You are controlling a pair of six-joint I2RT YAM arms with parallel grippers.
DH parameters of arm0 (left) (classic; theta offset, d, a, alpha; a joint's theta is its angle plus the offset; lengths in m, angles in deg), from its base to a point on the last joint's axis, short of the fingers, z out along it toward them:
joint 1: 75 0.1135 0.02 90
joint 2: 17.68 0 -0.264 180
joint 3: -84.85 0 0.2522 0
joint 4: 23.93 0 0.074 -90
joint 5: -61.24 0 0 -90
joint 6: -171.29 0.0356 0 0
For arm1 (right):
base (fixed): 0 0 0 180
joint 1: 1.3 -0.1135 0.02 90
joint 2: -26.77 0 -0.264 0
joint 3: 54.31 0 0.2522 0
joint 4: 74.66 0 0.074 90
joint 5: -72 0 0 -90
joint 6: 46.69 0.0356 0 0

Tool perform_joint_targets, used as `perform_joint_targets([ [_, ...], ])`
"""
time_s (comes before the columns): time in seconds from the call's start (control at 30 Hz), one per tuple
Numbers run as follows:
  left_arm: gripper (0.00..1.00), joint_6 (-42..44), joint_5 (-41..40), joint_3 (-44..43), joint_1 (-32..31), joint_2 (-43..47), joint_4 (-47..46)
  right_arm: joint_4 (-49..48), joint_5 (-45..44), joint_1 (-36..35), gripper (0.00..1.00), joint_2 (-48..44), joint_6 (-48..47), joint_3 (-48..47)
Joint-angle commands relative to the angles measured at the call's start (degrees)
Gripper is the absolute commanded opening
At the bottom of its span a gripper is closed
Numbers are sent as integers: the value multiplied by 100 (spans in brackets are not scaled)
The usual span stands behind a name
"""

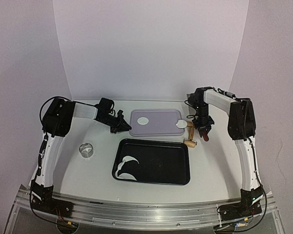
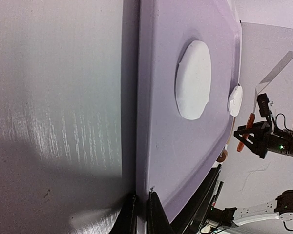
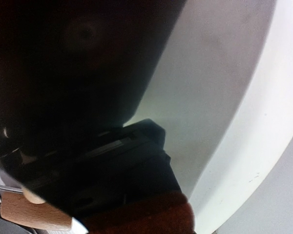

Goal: Roll out the dumpling wrappers from the dough

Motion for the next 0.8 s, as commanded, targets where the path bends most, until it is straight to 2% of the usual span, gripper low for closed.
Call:
perform_joint_targets([
  [0.0,5,209,-157,-168,-77,-70,369,2576,570,-135,0,119,-81,-180],
  [0.27,5,525,-372,-336,-83,-45,524,2597,1066,-140,0,-93,36,563],
  [0.57,4,1021,-710,-399,-97,107,601,2597,1040,-126,0,-95,199,360],
  [0.77,0,996,-727,-353,-85,187,567,2571,966,-130,0,-386,418,1147],
])
